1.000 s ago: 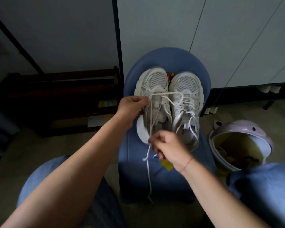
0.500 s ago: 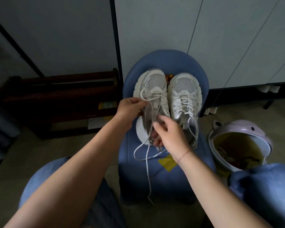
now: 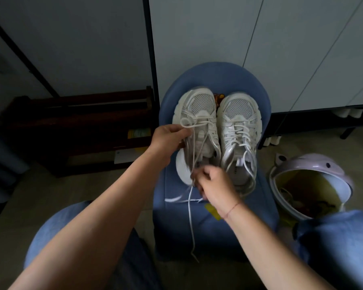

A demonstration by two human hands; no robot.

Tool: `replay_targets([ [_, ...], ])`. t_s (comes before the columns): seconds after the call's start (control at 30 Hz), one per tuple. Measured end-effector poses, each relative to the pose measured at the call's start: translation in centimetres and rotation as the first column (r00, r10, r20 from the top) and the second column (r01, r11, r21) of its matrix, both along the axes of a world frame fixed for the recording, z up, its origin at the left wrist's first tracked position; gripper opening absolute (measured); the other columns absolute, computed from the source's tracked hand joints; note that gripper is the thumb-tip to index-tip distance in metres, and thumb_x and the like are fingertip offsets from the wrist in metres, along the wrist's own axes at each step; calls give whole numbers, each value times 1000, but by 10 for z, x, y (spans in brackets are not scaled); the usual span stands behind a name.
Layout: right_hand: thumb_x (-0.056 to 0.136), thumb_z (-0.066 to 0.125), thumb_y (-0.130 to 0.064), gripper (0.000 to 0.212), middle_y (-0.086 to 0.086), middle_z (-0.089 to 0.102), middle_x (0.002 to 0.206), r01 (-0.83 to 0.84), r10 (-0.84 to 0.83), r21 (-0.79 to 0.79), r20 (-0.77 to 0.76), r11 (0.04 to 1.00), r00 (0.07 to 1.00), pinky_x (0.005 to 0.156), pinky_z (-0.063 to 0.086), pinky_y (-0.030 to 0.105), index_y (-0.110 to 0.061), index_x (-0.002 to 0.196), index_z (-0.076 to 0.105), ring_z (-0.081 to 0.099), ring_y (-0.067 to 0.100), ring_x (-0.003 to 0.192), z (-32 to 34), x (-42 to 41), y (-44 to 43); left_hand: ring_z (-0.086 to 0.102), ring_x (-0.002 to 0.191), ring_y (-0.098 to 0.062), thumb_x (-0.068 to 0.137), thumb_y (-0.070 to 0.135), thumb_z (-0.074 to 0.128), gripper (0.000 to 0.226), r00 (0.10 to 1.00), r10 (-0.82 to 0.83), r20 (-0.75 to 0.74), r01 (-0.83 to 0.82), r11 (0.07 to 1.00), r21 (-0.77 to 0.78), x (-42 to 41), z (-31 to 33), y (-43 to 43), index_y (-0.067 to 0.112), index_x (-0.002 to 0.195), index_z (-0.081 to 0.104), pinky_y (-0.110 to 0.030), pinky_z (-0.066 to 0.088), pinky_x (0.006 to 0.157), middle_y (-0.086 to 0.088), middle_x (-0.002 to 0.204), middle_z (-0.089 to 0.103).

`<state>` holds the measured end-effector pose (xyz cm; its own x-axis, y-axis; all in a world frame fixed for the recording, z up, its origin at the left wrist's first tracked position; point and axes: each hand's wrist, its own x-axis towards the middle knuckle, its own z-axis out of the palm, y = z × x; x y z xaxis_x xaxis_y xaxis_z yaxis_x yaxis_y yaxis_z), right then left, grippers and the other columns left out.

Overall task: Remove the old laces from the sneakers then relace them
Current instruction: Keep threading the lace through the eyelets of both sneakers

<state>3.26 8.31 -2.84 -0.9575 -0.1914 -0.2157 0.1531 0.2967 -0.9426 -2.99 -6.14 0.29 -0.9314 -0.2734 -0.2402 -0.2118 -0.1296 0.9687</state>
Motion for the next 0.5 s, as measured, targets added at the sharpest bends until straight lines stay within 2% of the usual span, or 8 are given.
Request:
replay_targets([
  [0.1,93,56,-13,29,-9,53,44,-88,84,92,47,992,995,45,34,17,-23,67,61,46,-1,42,-18,37,10,68,76,-17,87,9,72,7,1000,2,1,-2,1000,-3,1,1,0,4,92,71,-31,60,79,-7,83,71],
  [0.2,94,54,-16,27,-7,50,42,-132,124,81,97,988,987,41,30,16,-21,69,62,42,1,35,-24,59,17,68,82,-17,87,9,72,10,1000,10,-2,-10,1000,5,1,1,1,5,96,72,-33,59,83,-6,89,72],
  [0.4,95,51,-17,30,-5,49,43,-235,228,145,58,961,972,42,30,15,-19,66,57,42,3,34,-14,64,19,68,84,-19,87,9,72,10,1000,19,9,-19,1000,13,2,2,2,5,96,72,-34,59,83,-5,90,72],
  [0.5,95,52,-21,32,-5,49,42,-281,275,201,59,938,960,45,32,19,-19,63,52,43,3,35,-17,70,22,67,82,-18,87,9,72,9,1000,5,3,-5,1000,-11,2,1,2,5,95,72,-35,59,84,-4,85,71],
])
